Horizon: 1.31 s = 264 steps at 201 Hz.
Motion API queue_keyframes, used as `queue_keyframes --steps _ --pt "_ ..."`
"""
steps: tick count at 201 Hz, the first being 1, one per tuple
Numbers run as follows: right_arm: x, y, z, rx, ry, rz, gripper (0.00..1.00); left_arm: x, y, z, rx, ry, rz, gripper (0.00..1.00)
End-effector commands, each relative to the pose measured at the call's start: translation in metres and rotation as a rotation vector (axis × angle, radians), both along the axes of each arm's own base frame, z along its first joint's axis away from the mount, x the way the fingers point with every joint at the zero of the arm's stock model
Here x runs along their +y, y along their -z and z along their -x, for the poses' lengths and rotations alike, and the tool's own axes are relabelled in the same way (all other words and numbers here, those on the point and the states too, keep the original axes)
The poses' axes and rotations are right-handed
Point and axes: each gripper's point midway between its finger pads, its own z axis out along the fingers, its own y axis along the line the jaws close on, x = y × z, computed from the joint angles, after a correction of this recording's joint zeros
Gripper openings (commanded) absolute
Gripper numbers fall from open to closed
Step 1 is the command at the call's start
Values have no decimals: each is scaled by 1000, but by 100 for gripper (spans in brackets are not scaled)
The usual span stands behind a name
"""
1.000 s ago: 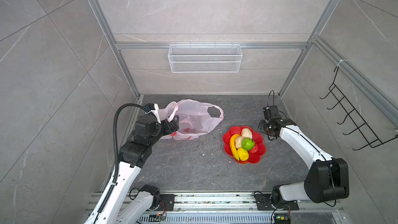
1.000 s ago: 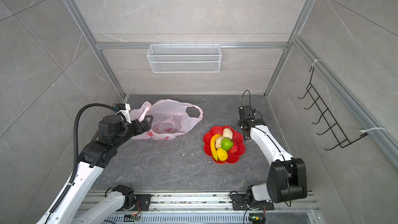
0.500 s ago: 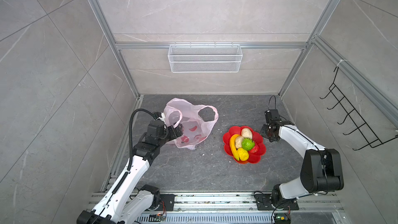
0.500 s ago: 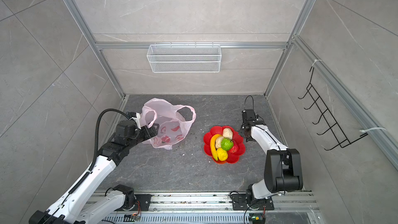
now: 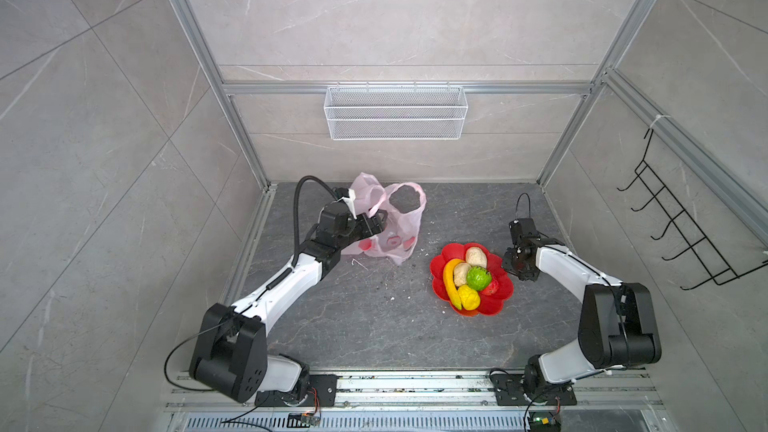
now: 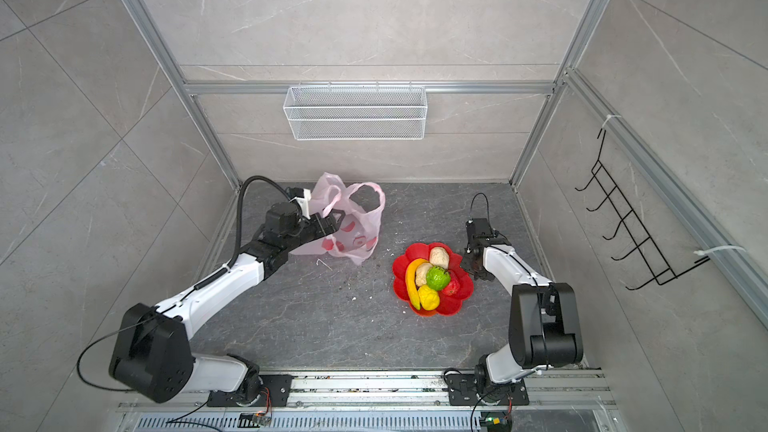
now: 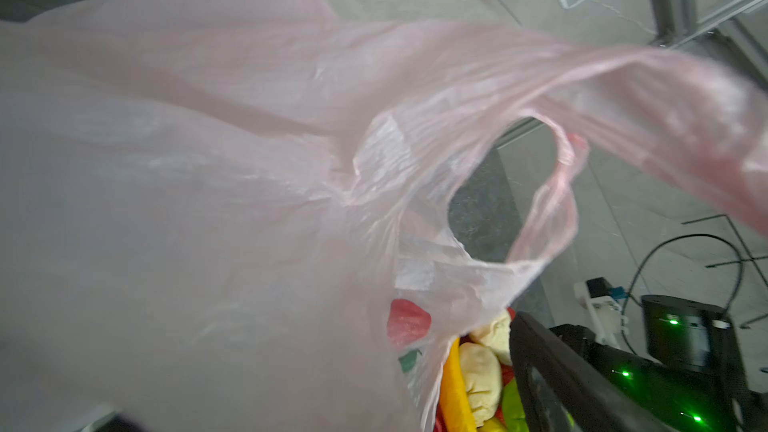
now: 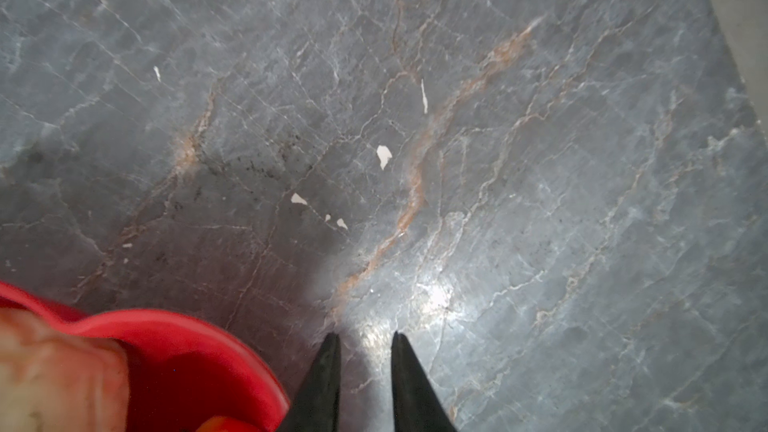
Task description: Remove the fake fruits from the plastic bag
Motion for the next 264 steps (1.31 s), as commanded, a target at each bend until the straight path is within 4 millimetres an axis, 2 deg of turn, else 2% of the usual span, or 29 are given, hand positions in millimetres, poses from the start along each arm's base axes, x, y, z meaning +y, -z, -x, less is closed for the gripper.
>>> queue_keyframes --steps 1,26,50,92,169,200,264 --pt "1 9 4 17 22 -13 25 -38 -43 -8 -115 96 80 97" --pt "1 12 3 21 25 -16 26 -48 -39 -13 -100 117 75 98" --pt "2 14 2 25 25 -24 26 -42 -29 -10 -67 101 26 100" --pt "3 14 0 20 23 -29 26 -31 -12 8 2 108 -49 100" --pt "13 26 -3 34 4 -84 25 -17 -37 50 -39 129 -24 100" --pt "21 26 -4 37 -15 -97 25 5 -34 70 -30 85 -70 100" --pt "60 17 -5 36 -84 -87 24 67 -32 96 -54 -124 -180 100"
